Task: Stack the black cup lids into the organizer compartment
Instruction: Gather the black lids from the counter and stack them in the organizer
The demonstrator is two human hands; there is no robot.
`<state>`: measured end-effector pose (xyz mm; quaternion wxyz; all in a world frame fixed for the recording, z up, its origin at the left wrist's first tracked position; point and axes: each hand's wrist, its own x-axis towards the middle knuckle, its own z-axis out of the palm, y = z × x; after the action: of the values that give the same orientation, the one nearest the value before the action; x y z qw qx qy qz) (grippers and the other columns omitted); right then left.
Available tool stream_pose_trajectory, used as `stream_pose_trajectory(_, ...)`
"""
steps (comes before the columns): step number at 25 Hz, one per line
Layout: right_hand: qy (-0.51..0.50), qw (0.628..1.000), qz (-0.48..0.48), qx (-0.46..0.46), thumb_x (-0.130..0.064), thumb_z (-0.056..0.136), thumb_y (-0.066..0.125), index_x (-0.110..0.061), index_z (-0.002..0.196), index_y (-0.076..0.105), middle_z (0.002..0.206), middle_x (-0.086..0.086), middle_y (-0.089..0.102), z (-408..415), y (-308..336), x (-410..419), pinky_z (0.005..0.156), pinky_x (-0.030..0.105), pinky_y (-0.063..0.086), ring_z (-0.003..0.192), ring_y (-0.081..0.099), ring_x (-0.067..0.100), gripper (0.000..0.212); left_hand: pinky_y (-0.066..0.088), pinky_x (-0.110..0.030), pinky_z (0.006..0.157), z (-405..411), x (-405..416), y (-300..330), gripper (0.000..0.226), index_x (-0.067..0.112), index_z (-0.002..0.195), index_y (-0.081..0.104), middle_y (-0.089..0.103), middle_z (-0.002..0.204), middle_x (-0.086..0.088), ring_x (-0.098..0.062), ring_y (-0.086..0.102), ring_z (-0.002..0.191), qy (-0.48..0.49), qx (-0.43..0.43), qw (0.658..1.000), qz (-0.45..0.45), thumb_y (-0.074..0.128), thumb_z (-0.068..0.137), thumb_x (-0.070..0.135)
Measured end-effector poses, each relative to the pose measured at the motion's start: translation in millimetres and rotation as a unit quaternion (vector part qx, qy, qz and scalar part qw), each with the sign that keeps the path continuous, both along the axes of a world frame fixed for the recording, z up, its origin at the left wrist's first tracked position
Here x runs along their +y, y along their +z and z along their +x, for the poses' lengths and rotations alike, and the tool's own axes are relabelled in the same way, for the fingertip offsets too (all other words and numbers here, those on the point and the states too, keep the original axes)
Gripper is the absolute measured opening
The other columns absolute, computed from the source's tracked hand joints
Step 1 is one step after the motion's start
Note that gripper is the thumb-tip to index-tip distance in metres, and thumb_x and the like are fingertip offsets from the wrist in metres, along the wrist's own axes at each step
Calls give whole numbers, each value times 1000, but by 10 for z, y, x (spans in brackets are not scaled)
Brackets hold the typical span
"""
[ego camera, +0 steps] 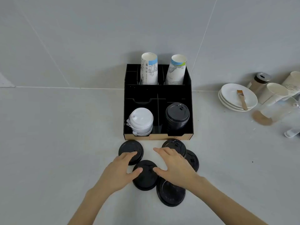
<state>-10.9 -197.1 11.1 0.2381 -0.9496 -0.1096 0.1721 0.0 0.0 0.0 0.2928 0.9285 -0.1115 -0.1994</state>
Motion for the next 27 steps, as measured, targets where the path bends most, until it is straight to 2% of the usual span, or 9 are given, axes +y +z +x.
stream_pose_trajectory(7,12,998,-17,56,-35,82,55,-24,139,14,141,5,34,-102,-297,150,105,41,34,128,33,25,70,35,-29,102,-160,16,-275,61,27,134,26,35,141,8,-13,36,126,-1,18,1000,-3,54,82,41)
stream_pose_trajectory(18,43,998,-26,45,-29,79,57,-17,139,13,145,5,26,-161,-446,152,109,35,28,133,21,24,76,32,-28,100,-335,-68,-491,71,29,137,14,22,143,7,-16,30,123,-23,-25,999,25,55,80,38)
stream_pose_trajectory(27,-5,999,37,33,-30,80,58,-21,138,19,146,-1,29,-157,-370,74,105,33,34,130,33,19,71,27,-22,103,-332,-135,-441,63,26,136,22,25,144,9,-13,27,124,13,-46,998,-36,54,83,33)
